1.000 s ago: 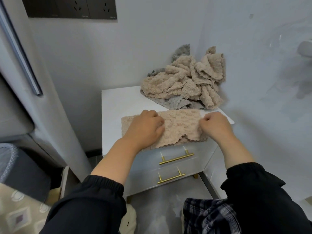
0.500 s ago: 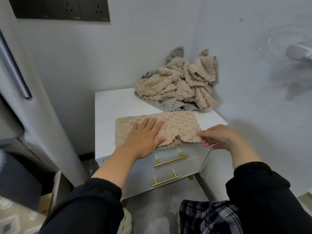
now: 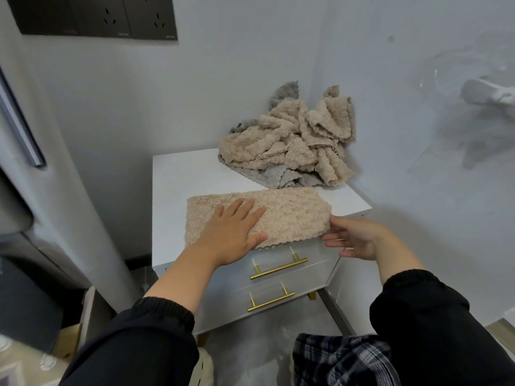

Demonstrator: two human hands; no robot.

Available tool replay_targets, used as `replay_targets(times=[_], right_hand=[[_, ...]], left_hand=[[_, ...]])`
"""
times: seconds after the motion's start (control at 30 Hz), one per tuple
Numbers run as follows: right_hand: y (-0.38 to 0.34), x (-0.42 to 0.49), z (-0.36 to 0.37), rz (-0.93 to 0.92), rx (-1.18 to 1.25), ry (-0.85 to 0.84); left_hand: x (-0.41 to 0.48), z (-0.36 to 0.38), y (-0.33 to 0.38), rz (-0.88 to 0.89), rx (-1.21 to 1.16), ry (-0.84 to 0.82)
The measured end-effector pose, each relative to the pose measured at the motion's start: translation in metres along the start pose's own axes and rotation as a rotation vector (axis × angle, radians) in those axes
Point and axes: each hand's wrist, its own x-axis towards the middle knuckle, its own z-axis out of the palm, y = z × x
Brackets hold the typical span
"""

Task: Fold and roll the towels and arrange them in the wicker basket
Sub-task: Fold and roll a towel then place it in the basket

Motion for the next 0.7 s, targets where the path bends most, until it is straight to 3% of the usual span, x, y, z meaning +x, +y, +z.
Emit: replay_targets(times=[0.5,0.7], right_hand=[[-0.013,-0.010,0.005,-0.065,0.089,-0.028],[-0.008,-0.007,0.011,0.008,0.205,-0.041]], left_hand=[[0.003,-0.001,0.002,-0.018,-0.004,0.025],[0.004,-0.002,0.001,-0.014,-0.027,0.035]])
